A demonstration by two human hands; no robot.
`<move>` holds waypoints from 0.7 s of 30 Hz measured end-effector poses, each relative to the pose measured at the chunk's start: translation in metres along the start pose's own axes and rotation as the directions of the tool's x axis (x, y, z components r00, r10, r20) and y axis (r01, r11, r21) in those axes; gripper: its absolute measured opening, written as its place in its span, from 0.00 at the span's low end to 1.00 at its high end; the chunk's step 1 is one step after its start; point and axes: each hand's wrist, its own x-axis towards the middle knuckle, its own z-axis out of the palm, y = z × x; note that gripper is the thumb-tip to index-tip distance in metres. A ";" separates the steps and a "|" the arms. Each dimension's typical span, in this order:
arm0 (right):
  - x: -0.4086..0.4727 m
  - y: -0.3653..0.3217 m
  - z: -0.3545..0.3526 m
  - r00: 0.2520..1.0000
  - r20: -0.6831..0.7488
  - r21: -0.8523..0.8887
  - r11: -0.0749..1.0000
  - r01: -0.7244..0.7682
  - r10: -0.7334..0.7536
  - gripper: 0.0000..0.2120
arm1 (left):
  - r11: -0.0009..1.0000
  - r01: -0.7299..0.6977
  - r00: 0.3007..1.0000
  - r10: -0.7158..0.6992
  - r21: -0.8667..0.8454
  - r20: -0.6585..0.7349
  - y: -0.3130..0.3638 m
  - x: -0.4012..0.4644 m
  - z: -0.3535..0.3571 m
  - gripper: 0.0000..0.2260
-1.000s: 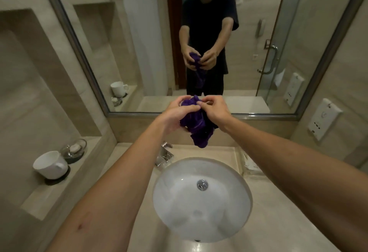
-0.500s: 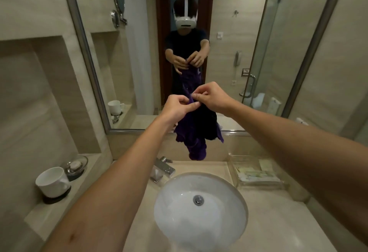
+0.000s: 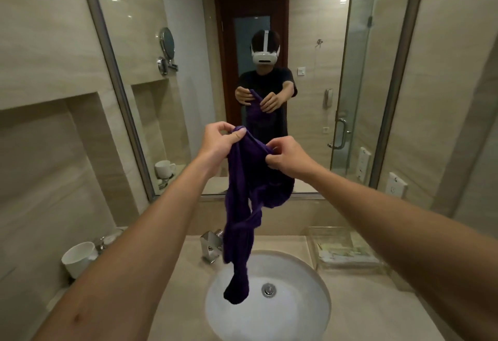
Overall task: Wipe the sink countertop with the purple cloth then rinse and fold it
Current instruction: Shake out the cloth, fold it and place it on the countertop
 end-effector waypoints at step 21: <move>0.021 -0.054 -0.052 0.993 -0.016 0.141 0.983 0.115 -0.114 0.05 | 0.959 -0.115 0.943 0.024 0.258 0.332 0.022 -0.022 0.024 0.12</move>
